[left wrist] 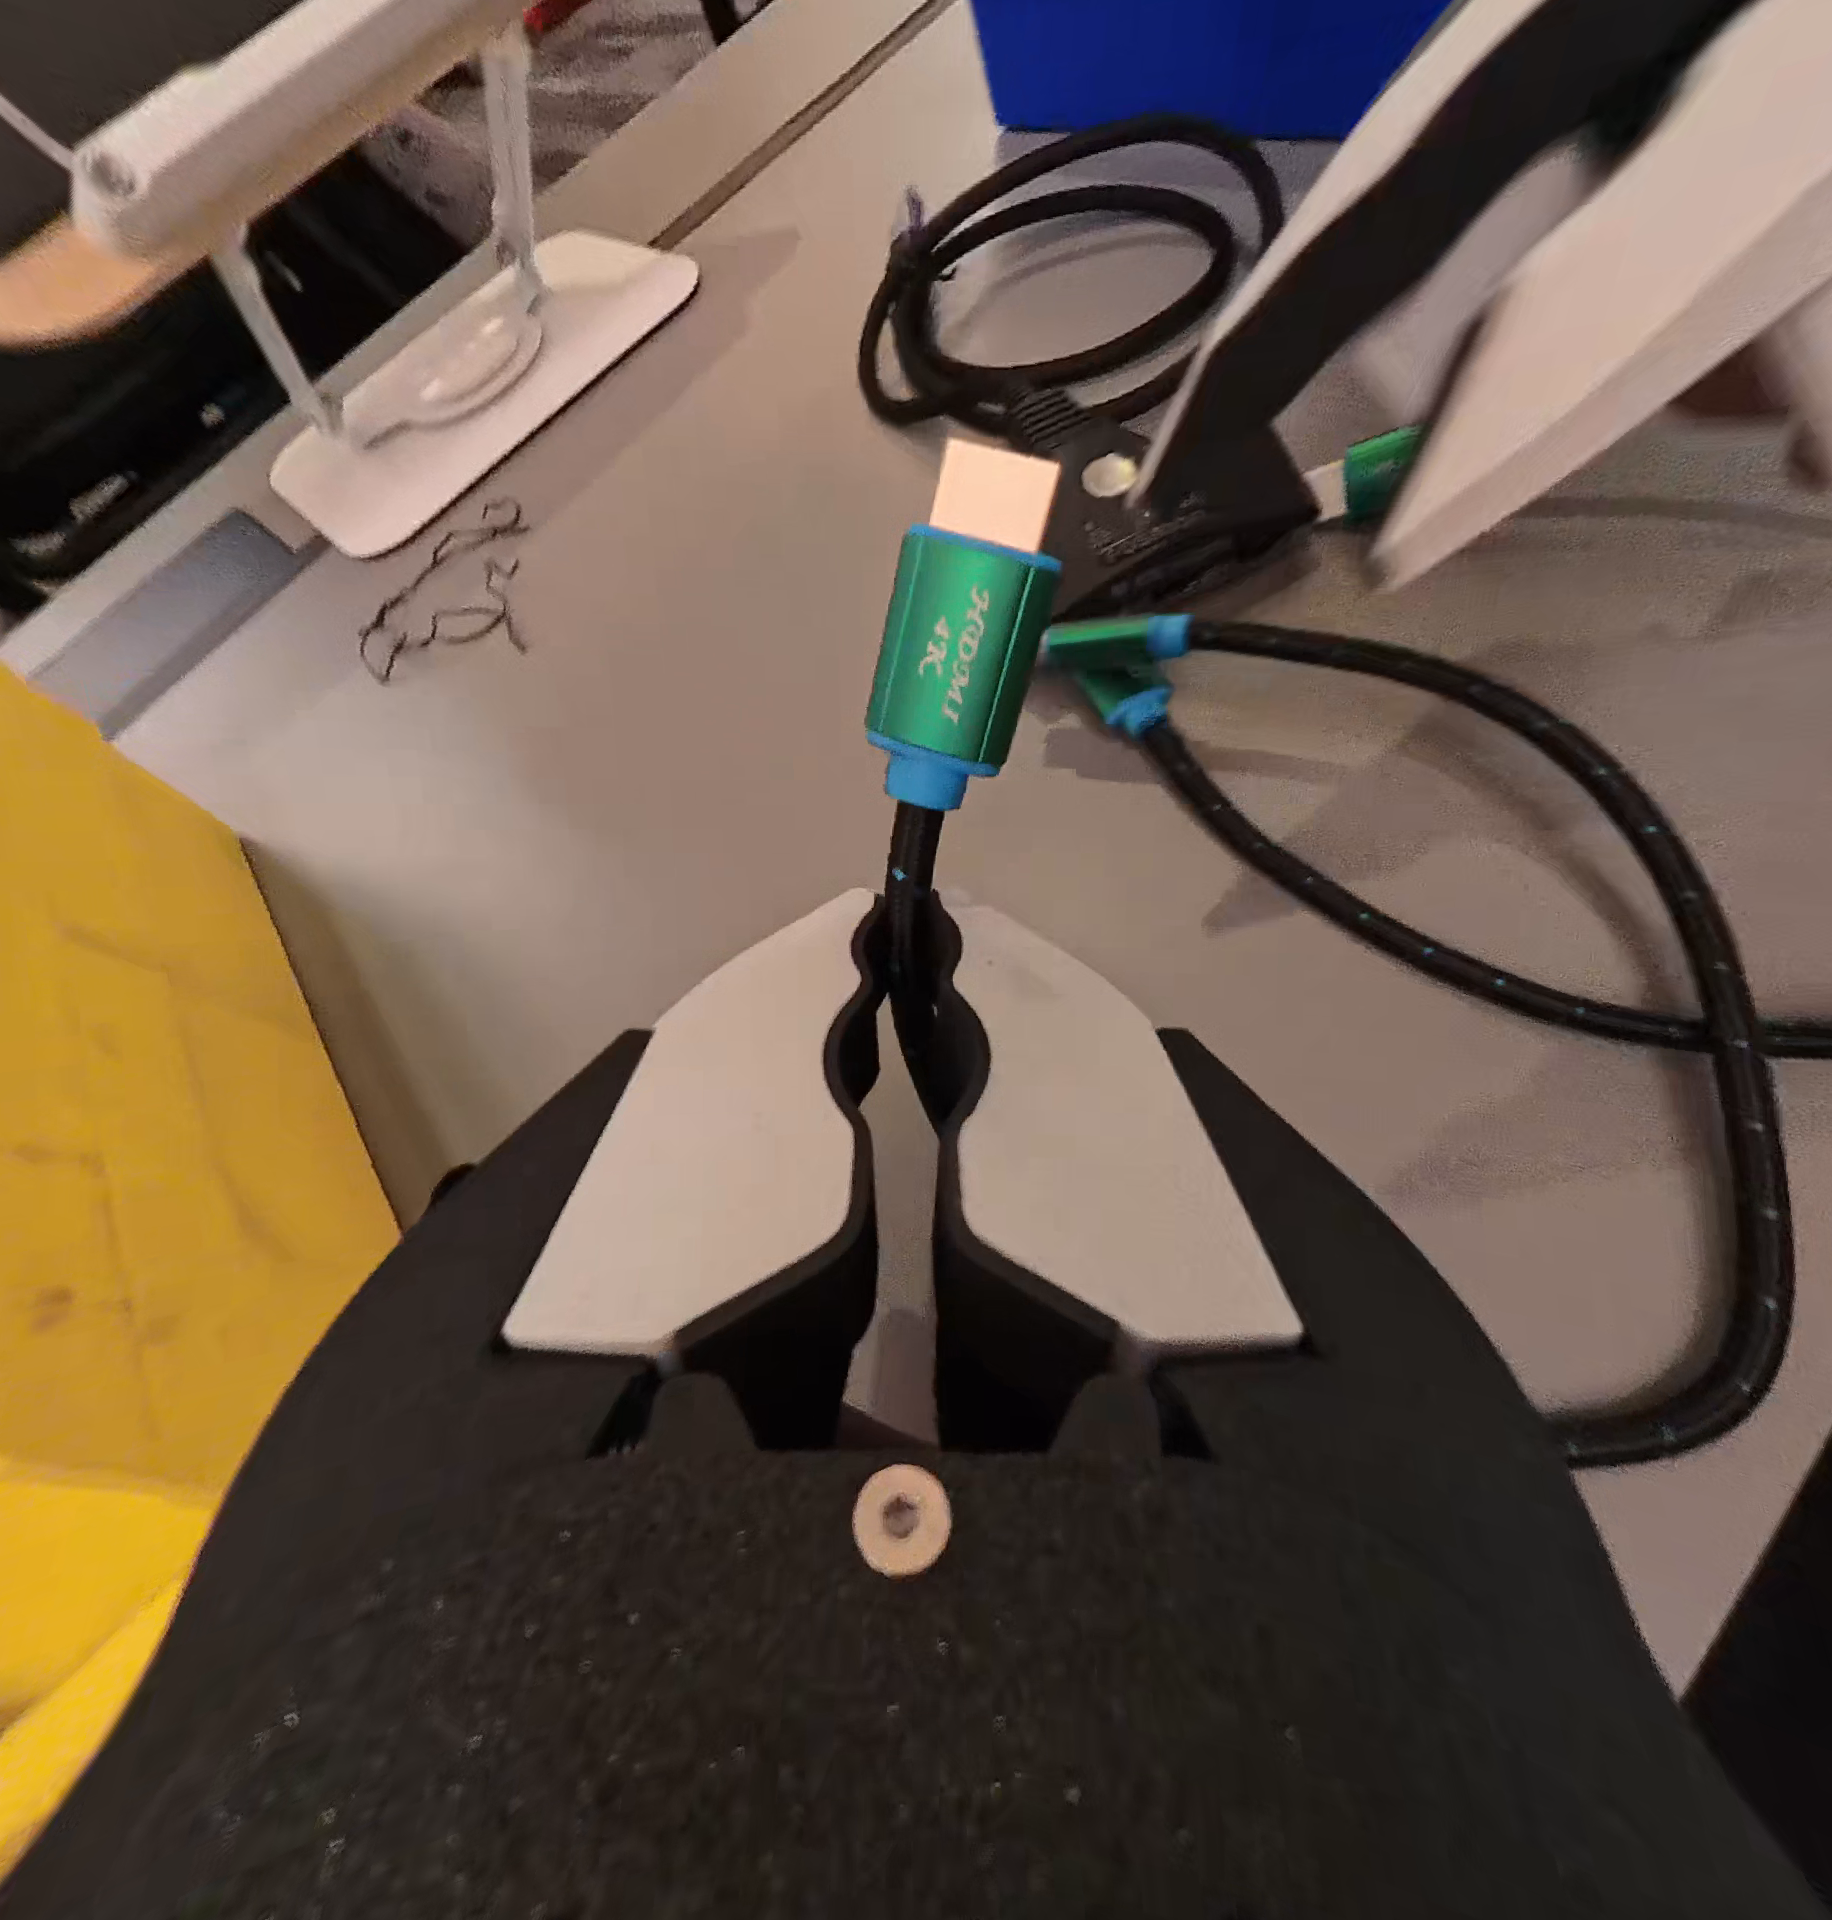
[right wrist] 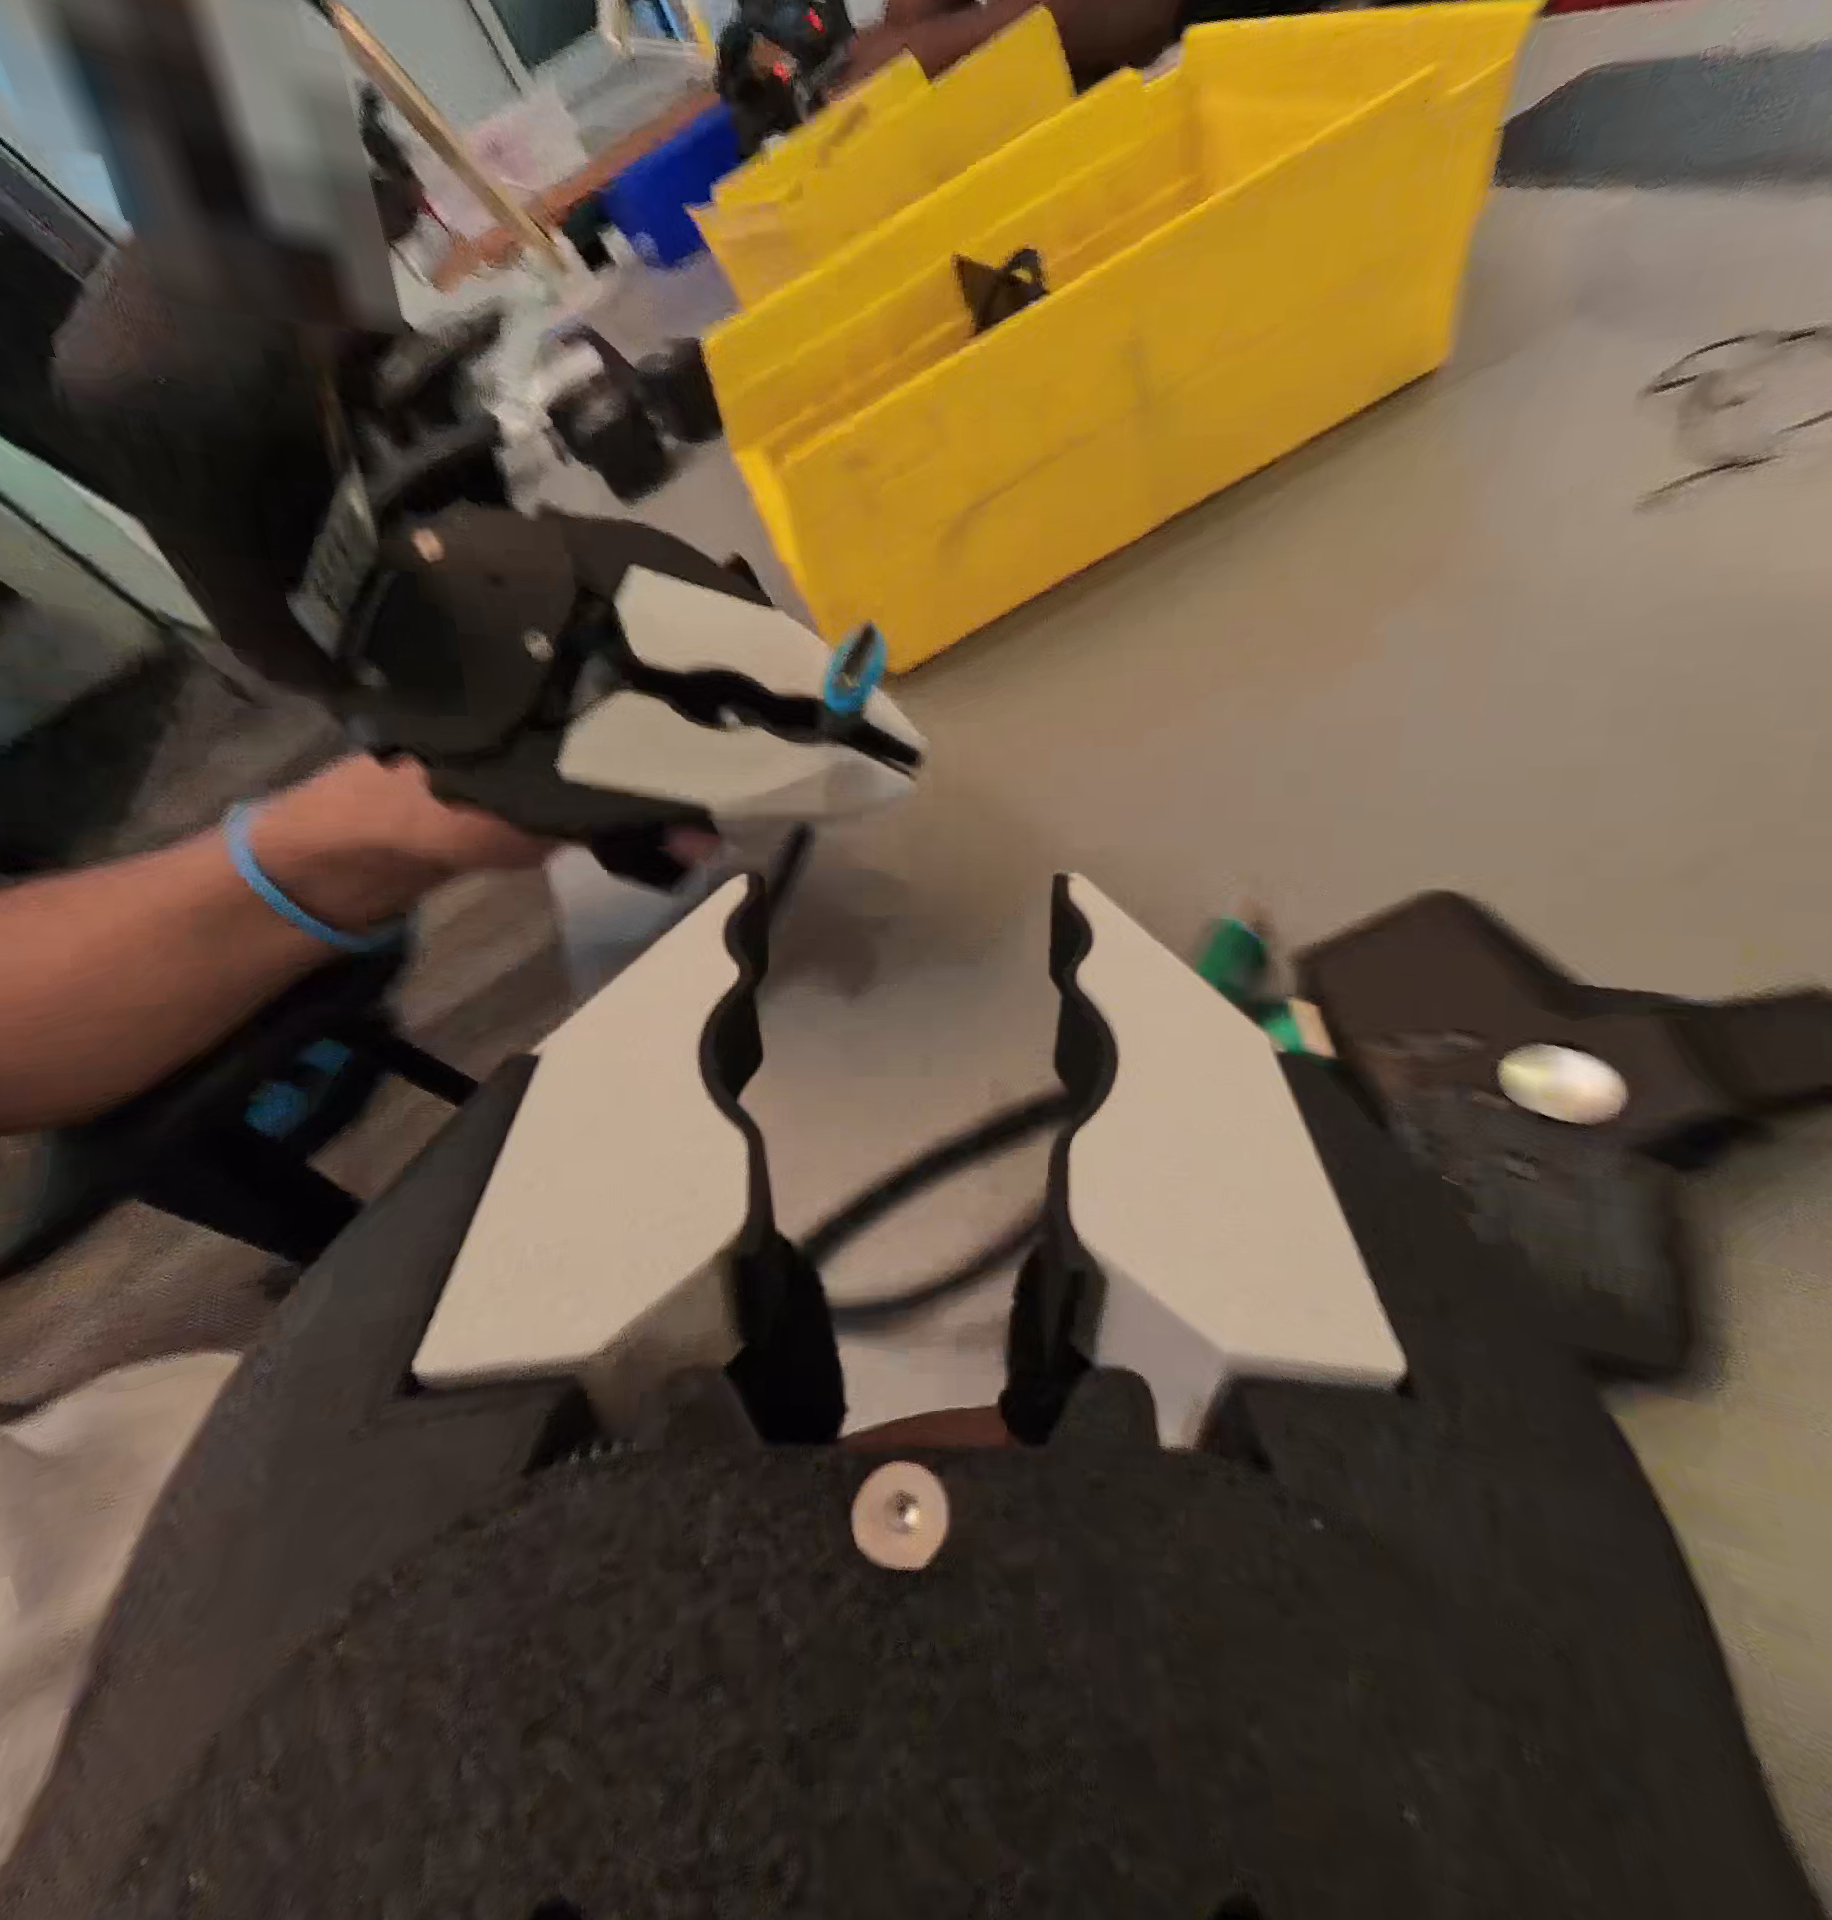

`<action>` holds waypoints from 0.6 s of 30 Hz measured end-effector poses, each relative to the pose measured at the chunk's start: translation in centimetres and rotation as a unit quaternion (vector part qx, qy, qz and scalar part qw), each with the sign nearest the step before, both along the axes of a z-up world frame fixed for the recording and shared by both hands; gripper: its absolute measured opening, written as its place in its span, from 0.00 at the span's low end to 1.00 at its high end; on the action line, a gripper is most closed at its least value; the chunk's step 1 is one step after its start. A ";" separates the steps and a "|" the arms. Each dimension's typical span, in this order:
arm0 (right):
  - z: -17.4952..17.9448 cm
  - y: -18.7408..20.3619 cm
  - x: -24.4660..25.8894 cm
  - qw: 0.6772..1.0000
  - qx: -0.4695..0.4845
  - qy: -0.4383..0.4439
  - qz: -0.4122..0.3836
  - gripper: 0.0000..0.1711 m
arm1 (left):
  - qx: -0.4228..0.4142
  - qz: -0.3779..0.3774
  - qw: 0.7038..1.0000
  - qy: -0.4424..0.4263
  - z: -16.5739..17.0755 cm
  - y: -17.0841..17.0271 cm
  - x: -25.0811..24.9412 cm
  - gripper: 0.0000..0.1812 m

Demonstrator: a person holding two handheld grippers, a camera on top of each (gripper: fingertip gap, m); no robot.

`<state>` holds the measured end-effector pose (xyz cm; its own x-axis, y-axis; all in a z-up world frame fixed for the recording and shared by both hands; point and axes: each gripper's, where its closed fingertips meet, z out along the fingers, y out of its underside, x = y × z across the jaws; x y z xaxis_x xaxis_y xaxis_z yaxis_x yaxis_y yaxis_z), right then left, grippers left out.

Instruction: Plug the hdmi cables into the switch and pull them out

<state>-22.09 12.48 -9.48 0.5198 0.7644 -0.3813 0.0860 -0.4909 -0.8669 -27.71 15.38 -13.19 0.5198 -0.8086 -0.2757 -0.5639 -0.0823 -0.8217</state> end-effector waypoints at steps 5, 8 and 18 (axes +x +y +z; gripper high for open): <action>0.6 0.5 -3.5 0.992 -0.077 0.099 0.004 0.20 | 0.039 -0.020 0.998 0.037 0.0 -1.7 2.2 0.03; 0.8 0.7 -3.1 0.991 -0.081 0.103 0.009 0.07 | 0.058 -0.010 0.998 0.031 0.6 -1.8 2.3 0.03; 4.8 -0.2 -0.9 0.909 -0.214 0.343 0.097 0.06 | 0.036 -0.169 0.948 -0.267 7.8 -5.8 3.0 0.20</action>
<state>-22.95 12.23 -4.65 -0.0814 0.5211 -0.8496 -0.2808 -0.8299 -0.4821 -24.68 9.60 -5.43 0.3149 -0.9431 -0.1067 -0.0495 0.0959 -0.9942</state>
